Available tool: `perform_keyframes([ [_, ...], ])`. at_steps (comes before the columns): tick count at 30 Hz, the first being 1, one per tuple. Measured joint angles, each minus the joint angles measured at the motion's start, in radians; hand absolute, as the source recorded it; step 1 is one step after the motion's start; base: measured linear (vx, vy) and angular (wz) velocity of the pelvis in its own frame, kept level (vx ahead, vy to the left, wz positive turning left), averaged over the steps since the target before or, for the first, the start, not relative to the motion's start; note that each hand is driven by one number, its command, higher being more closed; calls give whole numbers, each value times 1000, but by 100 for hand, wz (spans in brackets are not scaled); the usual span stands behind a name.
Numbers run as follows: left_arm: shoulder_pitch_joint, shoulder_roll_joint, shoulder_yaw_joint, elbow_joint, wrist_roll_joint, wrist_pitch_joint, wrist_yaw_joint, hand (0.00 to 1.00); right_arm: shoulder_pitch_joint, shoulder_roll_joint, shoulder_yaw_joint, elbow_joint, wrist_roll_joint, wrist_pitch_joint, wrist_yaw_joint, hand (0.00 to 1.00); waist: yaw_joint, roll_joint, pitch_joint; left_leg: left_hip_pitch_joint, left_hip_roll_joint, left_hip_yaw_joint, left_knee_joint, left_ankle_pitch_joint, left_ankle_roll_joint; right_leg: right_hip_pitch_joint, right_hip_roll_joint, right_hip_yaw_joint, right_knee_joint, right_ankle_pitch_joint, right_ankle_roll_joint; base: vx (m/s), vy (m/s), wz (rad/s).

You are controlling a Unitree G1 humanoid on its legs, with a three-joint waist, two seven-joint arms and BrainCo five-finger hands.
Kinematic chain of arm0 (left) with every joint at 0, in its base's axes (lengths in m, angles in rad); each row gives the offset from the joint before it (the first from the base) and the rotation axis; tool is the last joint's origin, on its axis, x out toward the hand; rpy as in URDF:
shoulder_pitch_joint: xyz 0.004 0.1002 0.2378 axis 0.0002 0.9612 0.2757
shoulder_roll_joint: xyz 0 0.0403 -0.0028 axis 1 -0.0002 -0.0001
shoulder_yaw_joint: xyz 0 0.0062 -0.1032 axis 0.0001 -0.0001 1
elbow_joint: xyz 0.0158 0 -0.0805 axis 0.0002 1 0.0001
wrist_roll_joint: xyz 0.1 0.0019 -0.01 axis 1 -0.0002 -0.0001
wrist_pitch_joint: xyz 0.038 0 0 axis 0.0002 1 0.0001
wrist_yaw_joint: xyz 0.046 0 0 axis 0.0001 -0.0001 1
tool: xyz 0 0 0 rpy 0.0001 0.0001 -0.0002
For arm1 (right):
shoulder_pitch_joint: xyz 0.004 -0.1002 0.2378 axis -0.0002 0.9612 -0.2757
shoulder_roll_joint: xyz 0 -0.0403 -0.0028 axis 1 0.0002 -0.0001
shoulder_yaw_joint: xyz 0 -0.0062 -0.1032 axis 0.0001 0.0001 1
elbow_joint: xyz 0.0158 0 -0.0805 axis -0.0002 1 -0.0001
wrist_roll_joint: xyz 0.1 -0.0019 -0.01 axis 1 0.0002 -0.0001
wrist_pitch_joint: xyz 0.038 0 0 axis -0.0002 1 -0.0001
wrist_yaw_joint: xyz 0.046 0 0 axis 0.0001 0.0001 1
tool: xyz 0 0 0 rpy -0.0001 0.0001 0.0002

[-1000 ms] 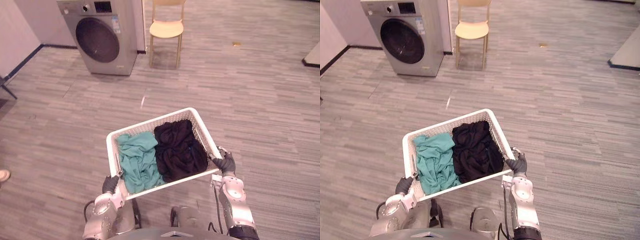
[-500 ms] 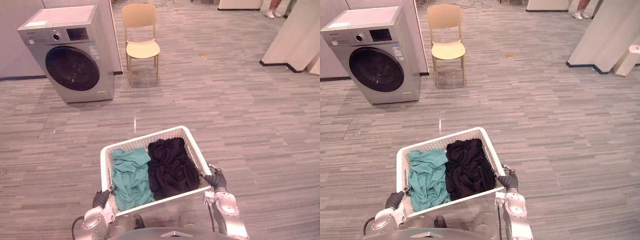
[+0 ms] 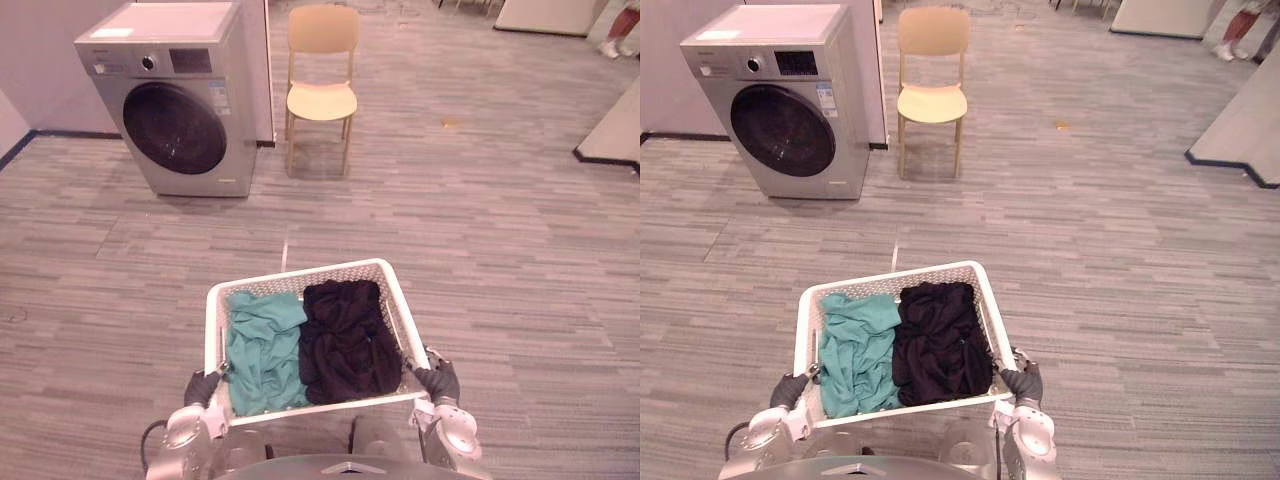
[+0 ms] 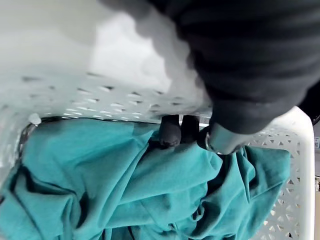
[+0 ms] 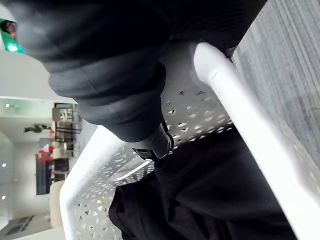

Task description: Pick up the laundry basket with both hands and put the clothes into the washing machine.

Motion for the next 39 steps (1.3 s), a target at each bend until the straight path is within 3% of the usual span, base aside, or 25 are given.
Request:
perform_keyframes([
  [4, -4, -23, -4, 48, -1, -1, 2, 100, -42, -48, -6, 86, 23, -2, 21, 100, 1, -5, -18, 53, 15, -18, -135, 69, -31, 12, 22, -24, -15, -9, -19, 96, -165, 9],
  [5, -13, 50, -31, 144, -2, -1, 2, 100, -60, -52, 20, 244, 30, 1, 39, 100, -22, -4, -56, 56, -20, -17, -297, 201, -18, 66, 18, -25, -284, 178, -21, 26, -50, 4],
  [15, -24, 51, -36, 166, -2, 1, 2, 100, -81, -48, -9, 315, 38, 2, 42, 100, -28, -4, -59, 65, -17, -1, -330, 208, -22, 58, 25, -24, -284, 170, -24, 0, -2, -1],
  [18, -64, 62, -39, 200, -28, 2, 7, 100, -107, -45, -11, 327, 62, 9, 39, 100, -27, -3, -57, 48, 4, 28, -310, 174, -30, -16, 36, -4, -157, 93, -42, 14, -59, -15],
  [20, -80, 63, -36, 203, -36, 2, 8, 100, -116, -43, -10, 329, 66, 9, 41, 100, -28, 15, -43, 28, 49, 61, -207, 113, -42, -55, 59, -7, 0, -1, -74, 72, -145, -8],
  [21, -74, 63, -33, 203, -48, 2, 12, 100, -118, -43, -6, 329, 66, 10, 41, 100, -21, 15, -43, 25, 95, 92, -110, 66, -24, -47, 92, -28, 96, -78, -106, 128, -187, -12],
  [22, -73, 67, -33, 203, -53, 2, 12, 100, -121, -44, -6, 328, 66, 11, 40, 100, -15, 5, -37, 5, 110, 108, -4, 44, 2, -31, 93, -33, 105, -126, -123, 139, -210, 10],
  [23, -90, 65, -35, 204, -62, -4, 12, 100, -130, -51, -11, 333, 69, 14, 32, 100, -23, 11, -7, -99, 148, 125, 254, 85, 124, -17, 97, -49, 142, -173, -129, 104, -224, 19],
  [24, -100, 50, -42, 174, -62, -4, 12, 100, -137, -62, -27, 325, 74, 15, 26, 100, -11, -18, 2, -185, 152, 96, 407, 201, 144, 1, 88, -42, 140, -184, -137, 164, -219, 7],
  [25, -100, 40, -43, 165, -62, -5, 14, 100, -143, -65, -33, 309, 74, 14, 25, 100, 1, -15, 5, -210, 149, 86, 448, 230, 136, 7, 87, -28, 139, -191, -144, 196, -183, -33],
  [26, -100, 23, -44, 160, -72, -5, 11, 100, -164, -78, -47, 293, 74, 5, 23, 100, -2, -3, 11, -248, 134, 79, 482, 166, 74, 17, 87, -9, 130, -201, -156, 316, -102, -40],
  [27, -103, 5, -44, 155, -72, -4, 4, 100, -187, -100, -52, 289, 74, 5, 23, 100, -5, 10, 20, -289, 108, 80, 446, 119, 38, 28, 80, -2, 111, -204, -157, 211, -54, -29],
  [28, -108, -1, -45, 148, -72, -1, 1, 100, -196, -111, -55, 289, 74, 9, 23, 100, -6, 14, 20, -306, 97, 90, 392, 111, 24, 33, 78, 0, 95, -208, -150, 337, -44, -18],
  [29, -113, -1, -53, 134, -72, -1, -1, 100, -209, -119, -55, 288, 74, 10, 24, 100, -5, 15, 20, -333, 76, 110, 173, 121, 0, 45, 77, 5, 60, -213, -139, 267, -14, -13],
  [30, -113, -1, -53, 132, -73, -1, -1, 100, -214, -120, -55, 288, 74, 9, 24, 100, -4, 16, 20, -337, 69, 112, 64, 142, -17, 54, 79, 5, 45, -215, -131, 443, -19, -14],
  [31, -112, -4, -55, 132, -76, 1, -2, 100, -219, -125, -58, 289, 74, 8, 23, 100, -4, 23, 19, -339, 61, 95, -141, 195, -48, 89, 93, 5, -1, -212, -110, 357, -8, -8],
  [33, -113, -23, -63, 122, -79, 2, 1, 100, -241, -149, -63, 315, 73, 4, 23, 100, 9, 46, 16, -368, 76, 51, -270, 234, -86, 146, 127, 27, -67, -222, -96, 611, 114, -48],
  [34, -113, -30, -65, 120, -81, 3, 4, 100, -252, -151, -69, 329, 72, 6, 23, 100, 29, 46, 11, -380, 69, 39, -261, 281, -55, 173, 116, 55, -73, -248, -81, 761, 263, -92],
  [35, -111, -28, -65, 121, -85, 6, 7, 100, -259, -149, -69, 335, 71, 6, 24, 100, 41, 28, -5, -378, 49, 39, -238, 336, -43, 174, 91, 80, -65, -268, -66, 838, 315, -117],
  [36, -96, -20, -60, 129, -91, 12, 22, 100, -255, -133, -67, 347, 68, 6, 25, 100, 52, -30, -37, -365, -14, 59, -179, 392, -11, 154, 27, 131, 31, -302, -18, 598, 197, -75],
  [37, -109, -14, -57, 144, -91, 13, 23, 100, -254, -123, -72, 357, 64, 5, 25, 100, 48, -59, -36, -361, -40, 72, -136, 365, 11, 130, -8, 143, 116, -303, -14, 757, 218, -36],
  [38, -121, -6, -55, 151, -91, 27, 21, 100, -250, -107, -87, 367, 62, 14, 24, 100, 35, -83, -23, -339, -70, 91, -66, 321, 38, 76, -42, 147, 320, -230, -4, 601, 183, 15],
  [39, -124, -1, -55, 151, -90, 35, 23, 100, -248, -97, -90, 367, 61, 17, 22, 100, 29, -91, -17, -311, -82, 101, -44, 297, 48, 43, -53, 142, 419, -152, -19, 911, 303, 4],
])
